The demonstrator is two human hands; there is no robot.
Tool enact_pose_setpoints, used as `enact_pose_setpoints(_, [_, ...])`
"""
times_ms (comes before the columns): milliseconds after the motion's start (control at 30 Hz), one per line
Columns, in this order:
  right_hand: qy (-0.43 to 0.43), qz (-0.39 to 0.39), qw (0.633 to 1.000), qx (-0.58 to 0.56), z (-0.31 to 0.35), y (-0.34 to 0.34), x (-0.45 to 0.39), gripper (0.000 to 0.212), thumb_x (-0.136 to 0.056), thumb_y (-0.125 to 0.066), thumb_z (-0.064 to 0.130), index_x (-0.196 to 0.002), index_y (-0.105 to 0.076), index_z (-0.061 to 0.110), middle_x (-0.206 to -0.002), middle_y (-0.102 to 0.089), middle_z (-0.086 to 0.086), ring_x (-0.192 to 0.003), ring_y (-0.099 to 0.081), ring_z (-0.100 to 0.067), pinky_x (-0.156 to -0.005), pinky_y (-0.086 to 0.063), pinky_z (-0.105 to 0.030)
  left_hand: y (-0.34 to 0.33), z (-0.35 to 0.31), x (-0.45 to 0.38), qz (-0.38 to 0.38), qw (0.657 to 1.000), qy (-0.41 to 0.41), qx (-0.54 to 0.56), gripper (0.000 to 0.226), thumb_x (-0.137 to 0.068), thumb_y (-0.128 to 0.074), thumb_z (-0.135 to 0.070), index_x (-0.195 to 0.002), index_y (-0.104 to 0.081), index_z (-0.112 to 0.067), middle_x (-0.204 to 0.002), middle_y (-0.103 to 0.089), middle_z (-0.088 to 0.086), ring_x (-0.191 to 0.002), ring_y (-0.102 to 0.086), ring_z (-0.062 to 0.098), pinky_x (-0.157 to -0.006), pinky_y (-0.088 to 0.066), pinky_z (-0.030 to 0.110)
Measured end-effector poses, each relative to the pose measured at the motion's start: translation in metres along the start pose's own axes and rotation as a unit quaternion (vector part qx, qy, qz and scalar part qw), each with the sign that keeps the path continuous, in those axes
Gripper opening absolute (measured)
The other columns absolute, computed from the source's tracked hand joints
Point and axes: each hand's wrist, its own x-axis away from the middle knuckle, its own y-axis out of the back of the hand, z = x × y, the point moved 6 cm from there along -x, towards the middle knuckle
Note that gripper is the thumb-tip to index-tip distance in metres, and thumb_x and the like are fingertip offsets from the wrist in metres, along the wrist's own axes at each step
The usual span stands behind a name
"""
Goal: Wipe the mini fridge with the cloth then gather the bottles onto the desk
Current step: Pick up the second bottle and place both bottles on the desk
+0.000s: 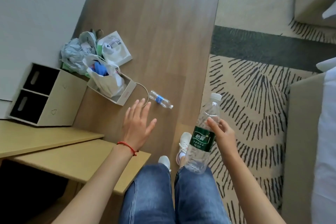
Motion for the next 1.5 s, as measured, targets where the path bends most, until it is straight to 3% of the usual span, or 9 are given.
enact_pose_setpoints(367, [-0.057,-0.001,0.998,-0.012,-0.048,-0.030,-0.131,0.020,-0.085,-0.060,0.027,-0.104,-0.059,0.021,-0.092,-0.067,0.006,-0.084,-0.063,-0.005,-0.063,-0.045,-0.015,-0.096,0.042,-0.131,0.053,0.999,-0.001,-0.011,0.057,-0.085,-0.037,-0.041,-0.124,-0.053,-0.002,-0.129,-0.055,0.021,-0.120,-0.050,0.038,-0.094,-0.041,0.054])
enact_pose_setpoints(567, [-0.071,-0.015,0.997,0.002,-0.117,-0.053,-0.216,0.026,-0.084,-0.060,0.027,-0.110,-0.055,0.022,-0.092,-0.063,0.011,-0.085,-0.059,-0.001,-0.063,-0.042,-0.014,-0.208,0.095,-0.200,0.099,0.995,-0.006,-0.005,0.063,-0.084,-0.033,-0.045,-0.129,-0.050,-0.004,-0.133,-0.051,0.018,-0.126,-0.044,0.035,-0.101,-0.037,0.050])
enact_pose_setpoints(700, [-0.085,-0.016,0.996,0.012,-0.173,-0.065,-0.267,0.026,-0.083,-0.061,0.026,-0.108,-0.056,0.024,-0.093,-0.065,0.012,-0.084,-0.060,0.003,-0.055,-0.044,-0.005,-0.289,0.134,-0.239,0.123,0.990,0.043,0.044,0.053,-0.091,-0.048,-0.037,-0.137,-0.040,-0.011,-0.143,-0.040,0.009,-0.136,-0.029,0.025,-0.109,-0.024,0.040])
enact_pose_setpoints(867, [-0.110,-0.015,0.994,0.006,-0.248,-0.074,-0.318,0.018,-0.081,-0.063,0.024,-0.090,-0.055,0.037,-0.091,-0.064,0.014,-0.082,-0.057,0.005,-0.053,-0.043,-0.001,-0.393,0.180,-0.284,0.159,0.979,0.075,0.107,0.048,-0.087,-0.060,-0.025,-0.131,-0.047,-0.010,-0.136,-0.049,0.009,-0.128,-0.040,0.025,-0.106,-0.028,0.034])
enact_pose_setpoints(1067, [-0.137,-0.015,0.990,0.019,-0.318,-0.070,-0.357,0.022,-0.077,-0.066,0.023,-0.094,-0.057,0.033,-0.095,-0.067,0.008,-0.089,-0.060,-0.003,-0.068,-0.042,-0.015,-0.482,0.204,-0.321,0.202,0.976,0.011,0.075,0.049,-0.085,-0.063,-0.026,-0.131,-0.048,-0.015,-0.140,-0.046,0.004,-0.131,-0.037,0.021,-0.109,-0.026,0.036])
enact_pose_setpoints(1267, [-0.166,-0.011,0.984,0.059,-0.363,-0.062,-0.375,0.078,-0.055,-0.064,0.046,-0.127,-0.051,0.020,-0.117,-0.062,-0.006,-0.111,-0.055,-0.022,-0.094,-0.041,-0.033,-0.543,0.211,-0.339,0.314,0.940,-0.099,-0.088,0.064,-0.081,-0.063,-0.040,-0.138,-0.038,-0.022,-0.143,-0.039,-0.002,-0.134,-0.029,0.017,-0.111,-0.017,0.038])
enact_pose_setpoints(1500, [-0.176,0.001,0.983,0.047,-0.383,-0.068,-0.388,0.075,-0.054,-0.065,0.043,-0.125,-0.051,0.023,-0.112,-0.064,-0.002,-0.103,-0.058,-0.014,-0.087,-0.042,-0.028,-0.571,0.225,-0.360,0.354,0.920,-0.087,-0.144,0.071,-0.075,-0.067,-0.046,-0.136,-0.039,-0.023,-0.137,-0.046,0.000,-0.127,-0.040,0.019,-0.107,-0.022,0.036])
